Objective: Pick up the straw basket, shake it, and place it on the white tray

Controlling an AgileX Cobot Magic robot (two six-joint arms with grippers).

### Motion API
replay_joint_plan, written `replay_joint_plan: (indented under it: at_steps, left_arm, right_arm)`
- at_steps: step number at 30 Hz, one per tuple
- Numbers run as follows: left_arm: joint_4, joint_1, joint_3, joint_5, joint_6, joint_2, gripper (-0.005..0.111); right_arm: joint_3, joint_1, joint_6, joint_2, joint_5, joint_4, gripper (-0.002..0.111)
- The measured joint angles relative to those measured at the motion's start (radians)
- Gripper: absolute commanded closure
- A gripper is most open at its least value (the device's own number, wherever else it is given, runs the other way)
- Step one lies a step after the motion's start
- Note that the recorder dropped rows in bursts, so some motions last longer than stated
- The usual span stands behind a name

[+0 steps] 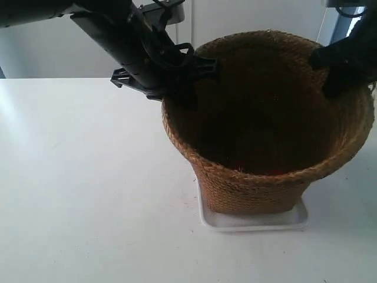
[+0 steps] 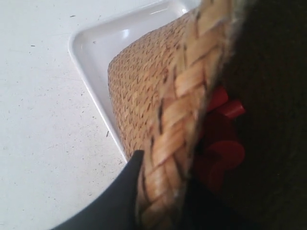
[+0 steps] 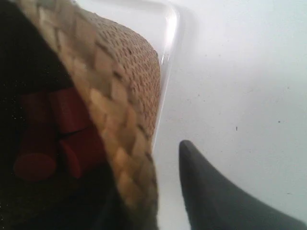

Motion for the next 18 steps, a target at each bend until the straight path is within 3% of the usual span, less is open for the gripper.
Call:
replay_joint_plan:
  at_steps: [3,6,18]
  left_arm:
    - [0.009,0.0,-0.004,-0.01,0.005,0.0,0.048]
    - [0.013,0.0,-0.004,-0.012,0.007,0.0,0.036]
    - [0.043,0.0,-0.004,-0.011,0.017,-0.014,0.033]
  right_arm:
    - [0.0,-0.002,-0.002,0.001,-0.005,-0.002,0.037]
    - [0.0,-0.004,0.003,0.001,-0.016,-0.004,0.033]
    - [0.0,-0.006,0.006,-0.07,-0.096,-0.004,0.033]
